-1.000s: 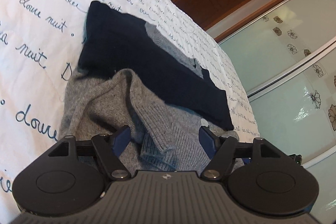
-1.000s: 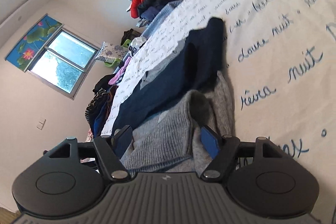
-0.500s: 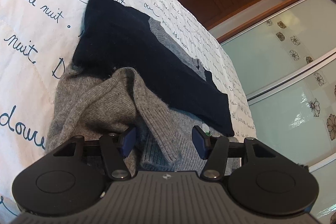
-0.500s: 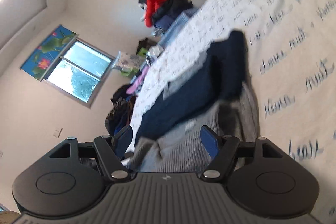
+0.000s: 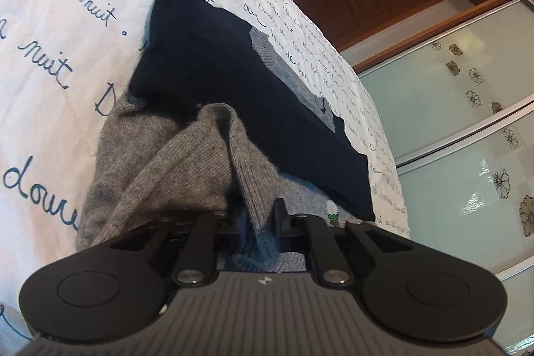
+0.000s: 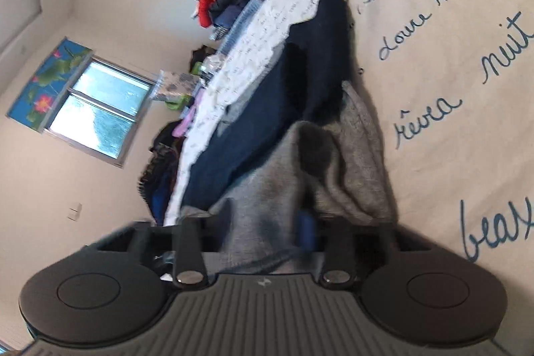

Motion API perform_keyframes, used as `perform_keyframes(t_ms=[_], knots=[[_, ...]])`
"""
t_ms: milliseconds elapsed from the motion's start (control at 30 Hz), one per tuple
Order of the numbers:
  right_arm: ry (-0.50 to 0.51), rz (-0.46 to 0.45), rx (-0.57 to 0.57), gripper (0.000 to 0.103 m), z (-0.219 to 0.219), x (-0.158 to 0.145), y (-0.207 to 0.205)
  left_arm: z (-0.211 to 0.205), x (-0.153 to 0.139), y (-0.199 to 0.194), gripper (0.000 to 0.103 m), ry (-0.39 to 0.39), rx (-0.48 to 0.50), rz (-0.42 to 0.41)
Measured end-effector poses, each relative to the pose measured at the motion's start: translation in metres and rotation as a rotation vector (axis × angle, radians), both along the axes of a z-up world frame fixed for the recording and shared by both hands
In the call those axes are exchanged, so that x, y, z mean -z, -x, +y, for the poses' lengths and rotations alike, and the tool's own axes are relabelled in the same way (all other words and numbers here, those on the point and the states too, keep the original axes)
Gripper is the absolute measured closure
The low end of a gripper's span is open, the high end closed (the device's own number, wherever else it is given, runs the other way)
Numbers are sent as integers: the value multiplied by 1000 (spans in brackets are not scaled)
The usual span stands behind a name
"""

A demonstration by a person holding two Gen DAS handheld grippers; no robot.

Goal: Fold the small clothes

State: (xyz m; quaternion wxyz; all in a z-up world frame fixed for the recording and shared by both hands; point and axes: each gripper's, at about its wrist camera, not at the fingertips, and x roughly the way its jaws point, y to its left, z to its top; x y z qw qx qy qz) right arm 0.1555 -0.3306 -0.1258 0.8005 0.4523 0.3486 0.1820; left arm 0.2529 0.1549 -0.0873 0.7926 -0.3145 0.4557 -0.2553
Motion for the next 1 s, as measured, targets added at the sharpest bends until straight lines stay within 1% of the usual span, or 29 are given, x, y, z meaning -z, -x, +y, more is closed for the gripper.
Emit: perform_keyframes(t_ms=[33, 133, 233, 333, 433, 533, 700, 833, 1000], knots=[[6, -5, 10, 97, -1, 1, 3, 1, -1, 3, 95, -6, -8, -8], [-26, -58, 9, 98, -2, -10, 16, 8, -12, 14, 97, 2, -28, -52], [-45, -152, -16, 98, 0, -39, 25, 15, -36, 26, 97, 27, -39, -127], [-51, -223, -26, 98, 0, -65, 25, 19, -63, 36, 97, 45, -57, -204], [-69, -261, -17, 98, -1, -80, 18, 17, -85, 44, 97, 46, -72, -270], [-82, -283, -3, 98, -4, -87, 13, 15, -102, 48, 97, 21, -91, -324], [-93, -317, 29, 98, -10, -96, 2, 18, -118, 44, 98, 21, -130, -349], [-102, -325, 60, 98, -18, -98, -11, 21, -123, 34, 98, 8, -149, -358], [-93, -330, 87, 98, -25, -100, -31, 17, -128, 15, 98, -54, -172, -387]])
